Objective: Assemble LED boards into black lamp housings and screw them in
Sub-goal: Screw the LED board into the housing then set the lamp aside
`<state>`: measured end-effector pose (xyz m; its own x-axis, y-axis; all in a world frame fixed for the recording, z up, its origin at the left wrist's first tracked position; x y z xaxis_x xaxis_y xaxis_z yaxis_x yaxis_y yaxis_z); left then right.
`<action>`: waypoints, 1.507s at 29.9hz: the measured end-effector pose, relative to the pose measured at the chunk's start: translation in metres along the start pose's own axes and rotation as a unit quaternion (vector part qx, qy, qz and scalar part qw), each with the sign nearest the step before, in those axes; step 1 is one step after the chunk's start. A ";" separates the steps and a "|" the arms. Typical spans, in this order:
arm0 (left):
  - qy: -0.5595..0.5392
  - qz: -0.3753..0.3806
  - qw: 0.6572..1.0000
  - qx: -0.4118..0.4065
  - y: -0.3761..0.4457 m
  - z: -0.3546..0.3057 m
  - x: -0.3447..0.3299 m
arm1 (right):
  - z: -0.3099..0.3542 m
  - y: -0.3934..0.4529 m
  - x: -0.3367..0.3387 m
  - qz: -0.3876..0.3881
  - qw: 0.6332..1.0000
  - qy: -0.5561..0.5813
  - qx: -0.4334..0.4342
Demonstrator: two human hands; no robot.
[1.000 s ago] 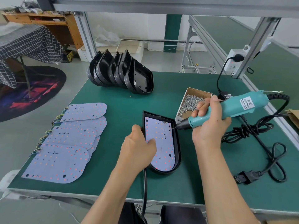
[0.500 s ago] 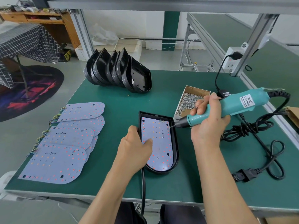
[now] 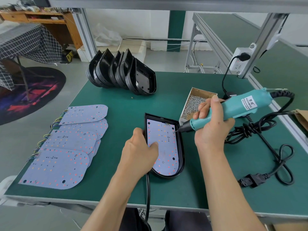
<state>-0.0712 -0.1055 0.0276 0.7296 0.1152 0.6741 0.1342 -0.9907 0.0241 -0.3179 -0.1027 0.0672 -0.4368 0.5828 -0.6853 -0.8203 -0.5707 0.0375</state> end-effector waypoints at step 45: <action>0.000 -0.012 1.000 0.000 0.001 0.000 -0.002 | 0.000 -0.012 -0.023 0.038 0.997 -0.053 0.044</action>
<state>-0.0726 -0.1066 0.0263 0.7264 0.1398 0.6729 0.1517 -0.9876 0.0413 -0.2985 -0.1094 0.0826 -0.5325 0.6000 -0.5971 -0.8100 -0.5659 0.1538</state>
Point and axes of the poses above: each hand's wrist, its own y-axis towards the middle knuckle, its own x-axis out of the back of the hand, z = x × y, the point moved 9 cm from there along y, towards the middle knuckle, and after that the axes turned 12 degrees about -z, right-handed, at the moved point
